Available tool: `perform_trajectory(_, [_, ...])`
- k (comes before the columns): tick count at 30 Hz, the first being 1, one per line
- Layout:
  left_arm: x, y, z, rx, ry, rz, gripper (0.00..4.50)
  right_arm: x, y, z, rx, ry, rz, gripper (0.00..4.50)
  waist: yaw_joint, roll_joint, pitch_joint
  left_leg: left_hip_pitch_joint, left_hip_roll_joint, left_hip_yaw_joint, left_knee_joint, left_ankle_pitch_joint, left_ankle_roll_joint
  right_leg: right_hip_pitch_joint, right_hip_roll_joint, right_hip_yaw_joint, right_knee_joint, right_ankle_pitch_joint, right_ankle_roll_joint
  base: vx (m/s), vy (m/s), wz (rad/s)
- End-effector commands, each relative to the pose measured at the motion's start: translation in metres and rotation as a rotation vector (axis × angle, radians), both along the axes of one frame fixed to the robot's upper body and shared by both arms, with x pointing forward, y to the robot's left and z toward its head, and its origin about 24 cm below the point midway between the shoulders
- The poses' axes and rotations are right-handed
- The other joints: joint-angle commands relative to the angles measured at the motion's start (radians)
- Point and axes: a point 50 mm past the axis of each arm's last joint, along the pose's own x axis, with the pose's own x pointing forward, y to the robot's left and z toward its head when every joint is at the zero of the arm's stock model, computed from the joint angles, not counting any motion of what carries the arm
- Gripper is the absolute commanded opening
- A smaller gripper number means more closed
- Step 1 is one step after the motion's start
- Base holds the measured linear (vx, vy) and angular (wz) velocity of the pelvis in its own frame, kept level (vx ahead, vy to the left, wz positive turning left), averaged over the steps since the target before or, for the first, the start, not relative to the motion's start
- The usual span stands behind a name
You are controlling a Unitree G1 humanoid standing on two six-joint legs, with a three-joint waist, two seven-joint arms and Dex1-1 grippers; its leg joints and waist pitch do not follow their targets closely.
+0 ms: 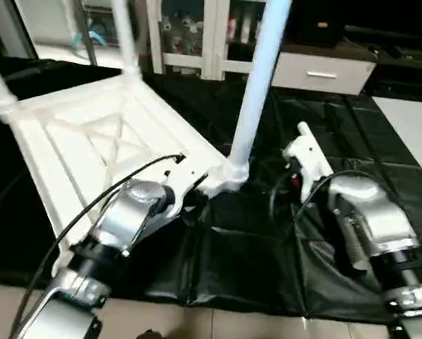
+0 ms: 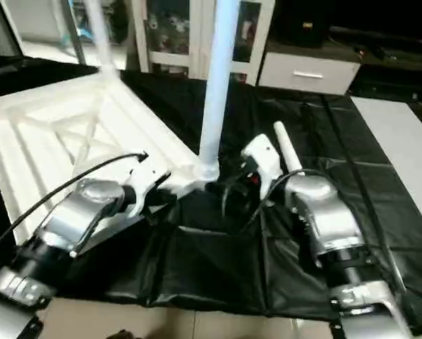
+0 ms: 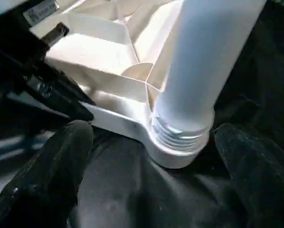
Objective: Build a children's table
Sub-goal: Rotate leg to tighten
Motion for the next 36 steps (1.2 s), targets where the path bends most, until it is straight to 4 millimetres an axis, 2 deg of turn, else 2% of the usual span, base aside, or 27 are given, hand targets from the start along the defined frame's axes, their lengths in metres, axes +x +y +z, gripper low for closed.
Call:
perform_trajectory(1, [-0.016, -0.004, -0.017, 0.027, 0.103, -0.088, 0.0, -0.003, -0.006, 0.006, -0.024, 0.0, 0.031, 4.48, 0.002, 0.002, -0.06, 0.01, 0.052, -0.011, -0.066, -0.114, 0.062, 0.058, -0.067, 0.059, -0.067, -0.06, -0.244, 0.0, 0.0, 0.0])
perform_trajectory(8, [-0.027, 0.0, -0.016, 0.027, 0.14, -0.187, 0.0, -0.01, -0.012, 0.009, -0.065, 0.039, 0.122, 4.48, 0.009, 0.002, -0.061, 0.01, 0.051, -0.01, -0.064, -0.109, 0.06, 0.058, -0.066, 0.058, -0.064, -0.059, -0.243, 0.0, 0.0, 0.0])
perform_trajectory(14, [-0.033, 0.0, -0.013, 0.022, 0.16, -0.245, 0.0, -0.016, -0.005, 0.003, -0.069, 0.096, 0.223, 4.48, 0.009, 0.004, -0.063, 0.01, 0.052, -0.011, -0.063, -0.107, 0.053, 0.058, -0.067, 0.057, -0.063, -0.058, -0.247, 0.0, 0.0, 0.0])
perform_trajectory(21, [-0.038, -0.002, -0.01, 0.021, 0.177, -0.305, 0.0, -0.002, 0.004, 0.002, -0.103, 0.04, 0.2, 4.48, 0.01, 0.003, -0.064, 0.012, 0.052, -0.009, -0.062, -0.111, 0.036, 0.056, -0.066, 0.057, -0.061, -0.065, -0.252, 0.0, 0.0, 0.0])
perform_trajectory(24, [-0.039, -0.002, -0.009, 0.016, 0.18, -0.313, 0.0, -0.001, 0.005, 0.003, -0.097, 0.042, 0.204, 4.48, 0.012, 0.005, -0.063, 0.011, 0.051, -0.009, -0.062, -0.106, 0.038, 0.057, -0.066, 0.057, -0.059, -0.052, -0.251, 0.0, 0.0, 0.0])
perform_trajectory(33, [-0.043, -0.002, -0.008, 0.011, 0.191, -0.346, 0.0, 0.001, 0.007, -0.002, -0.07, 0.07, 0.23, 4.48, 0.016, 0.003, -0.065, 0.009, 0.05, -0.009, -0.06, -0.101, 0.039, 0.059, -0.066, 0.056, -0.056, -0.049, -0.249, 0.0, 0.0, 0.0])
perform_trajectory(34, [-0.043, -0.002, -0.008, 0.011, 0.192, -0.347, 0.0, 0.001, 0.007, -0.002, -0.069, 0.071, 0.232, 4.19, 0.016, 0.003, -0.065, 0.009, 0.05, -0.009, -0.06, -0.101, 0.039, 0.059, -0.066, 0.056, -0.056, -0.049, -0.249, 0.0, 0.0, 0.0])
perform_trajectory(36, [-0.043, -0.002, -0.008, 0.01, 0.194, -0.35, 0.0, 0.003, 0.008, -0.003, -0.06, 0.072, 0.234, 4.11, 0.016, 0.004, -0.066, 0.01, 0.05, -0.009, -0.059, -0.102, 0.037, 0.058, -0.066, 0.056, -0.056, -0.048, -0.251, 0.0, 0.0, 0.0])
